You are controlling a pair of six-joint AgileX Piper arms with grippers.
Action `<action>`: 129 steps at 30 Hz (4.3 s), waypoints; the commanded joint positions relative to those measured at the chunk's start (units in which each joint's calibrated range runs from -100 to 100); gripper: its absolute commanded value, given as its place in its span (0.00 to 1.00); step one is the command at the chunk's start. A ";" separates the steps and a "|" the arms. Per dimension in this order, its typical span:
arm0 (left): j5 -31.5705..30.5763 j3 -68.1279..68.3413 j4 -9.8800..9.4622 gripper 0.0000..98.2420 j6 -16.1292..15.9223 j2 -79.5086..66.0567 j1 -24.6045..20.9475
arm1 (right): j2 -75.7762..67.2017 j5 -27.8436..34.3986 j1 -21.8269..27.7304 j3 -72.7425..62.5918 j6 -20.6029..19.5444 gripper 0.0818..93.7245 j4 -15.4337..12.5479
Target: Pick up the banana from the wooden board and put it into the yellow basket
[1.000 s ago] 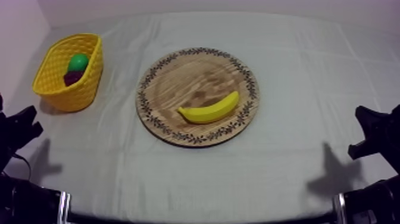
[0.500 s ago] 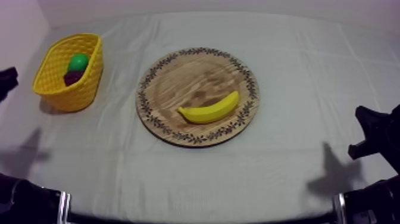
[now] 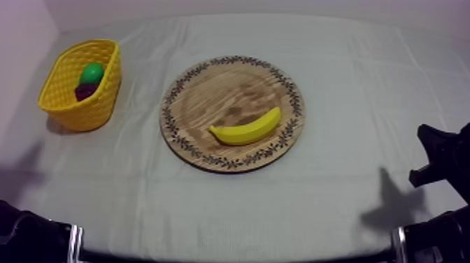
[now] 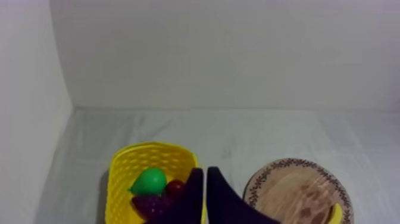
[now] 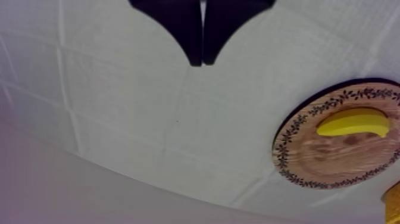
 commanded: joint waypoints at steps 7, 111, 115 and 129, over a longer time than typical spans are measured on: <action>2.82 -9.86 -4.54 0.00 0.39 11.68 7.99 | 0.00 0.00 0.01 -0.03 0.02 0.00 0.03; 7.73 -21.08 1.91 0.77 -7.64 60.33 27.78 | 0.00 0.00 0.01 -0.03 0.02 0.00 0.03; 7.18 -20.37 2.43 0.77 -8.00 61.00 28.44 | 0.00 0.00 0.01 -0.03 0.02 0.00 0.03; -0.78 -17.63 2.03 0.74 -6.71 65.88 31.40 | 0.00 0.00 0.01 -0.03 0.02 0.00 0.03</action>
